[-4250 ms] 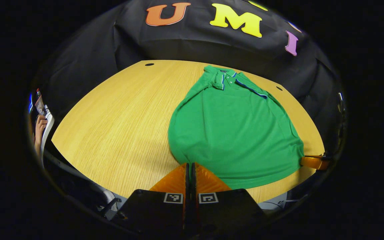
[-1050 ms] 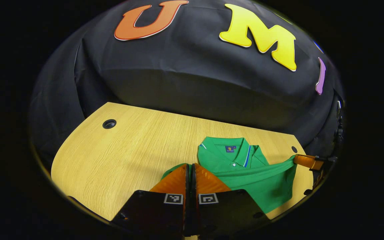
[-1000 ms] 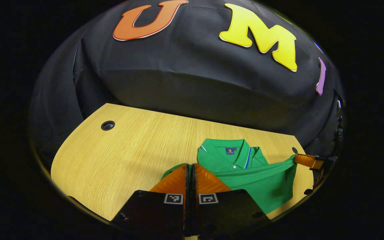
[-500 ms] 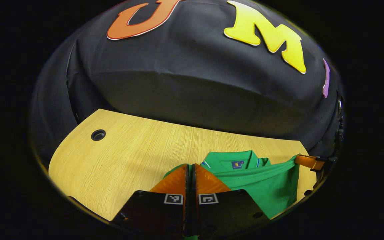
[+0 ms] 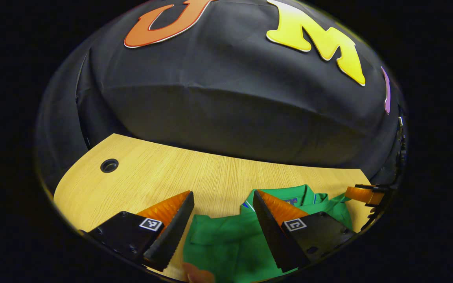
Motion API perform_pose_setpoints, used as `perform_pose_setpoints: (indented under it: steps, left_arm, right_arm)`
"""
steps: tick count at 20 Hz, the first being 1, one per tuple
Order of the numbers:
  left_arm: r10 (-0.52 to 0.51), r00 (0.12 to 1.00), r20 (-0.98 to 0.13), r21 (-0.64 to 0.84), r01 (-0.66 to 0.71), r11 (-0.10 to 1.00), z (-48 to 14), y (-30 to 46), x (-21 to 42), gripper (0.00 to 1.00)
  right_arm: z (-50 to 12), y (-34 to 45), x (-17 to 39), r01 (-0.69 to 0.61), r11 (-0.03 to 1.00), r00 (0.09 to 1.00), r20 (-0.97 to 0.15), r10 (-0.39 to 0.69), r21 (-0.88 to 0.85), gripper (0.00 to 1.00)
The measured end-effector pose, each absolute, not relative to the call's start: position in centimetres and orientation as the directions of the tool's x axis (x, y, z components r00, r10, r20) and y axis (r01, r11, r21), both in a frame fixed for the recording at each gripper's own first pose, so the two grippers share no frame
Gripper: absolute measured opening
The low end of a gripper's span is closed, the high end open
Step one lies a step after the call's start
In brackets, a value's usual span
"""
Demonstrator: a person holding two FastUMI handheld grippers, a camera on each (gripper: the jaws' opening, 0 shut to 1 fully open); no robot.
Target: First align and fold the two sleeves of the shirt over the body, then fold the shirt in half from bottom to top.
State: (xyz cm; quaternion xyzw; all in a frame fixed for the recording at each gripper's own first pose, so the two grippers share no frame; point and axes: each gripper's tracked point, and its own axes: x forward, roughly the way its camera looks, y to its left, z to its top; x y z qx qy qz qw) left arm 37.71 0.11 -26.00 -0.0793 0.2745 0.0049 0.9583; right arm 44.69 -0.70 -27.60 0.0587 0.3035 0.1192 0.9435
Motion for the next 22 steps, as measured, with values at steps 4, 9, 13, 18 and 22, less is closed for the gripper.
perform_pose_setpoints:
  steps: [4, 9, 13, 18, 22]
  left_arm:
    - [-0.047, 0.847, -0.530, -0.142, -0.033, 0.989, -26.5, -0.6, 37.9, 0.99]
    - [-0.049, 0.853, -0.520, -0.138, -0.027, 0.990, -24.5, -0.7, 37.1, 0.99]
    - [-0.051, 0.890, -0.453, -0.140, -0.015, 0.990, -20.2, -0.8, 35.1, 0.99]
    - [-0.035, 0.925, -0.379, -0.109, -0.007, 0.994, -15.5, -0.7, 30.8, 0.99]
    - [-0.040, 0.941, -0.336, -0.102, 0.006, 0.995, -12.3, -1.1, 26.0, 0.99]
  right_arm:
    - [-28.0, -0.4, 44.4, -0.186, 0.964, 0.789, -0.556, 0.261, 0.188, 0.94]
    - [-24.6, -0.3, 44.0, -0.196, 0.967, 0.822, -0.510, 0.253, 0.163, 0.94]
    - [-20.3, 0.0, 41.3, -0.222, 0.965, 0.858, -0.443, 0.260, 0.137, 0.94]
    - [-16.6, 0.2, 36.4, -0.230, 0.966, 0.889, -0.379, 0.257, 0.117, 0.94]
    - [-13.2, 0.0, 31.3, -0.230, 0.967, 0.911, -0.324, 0.253, 0.111, 0.93]
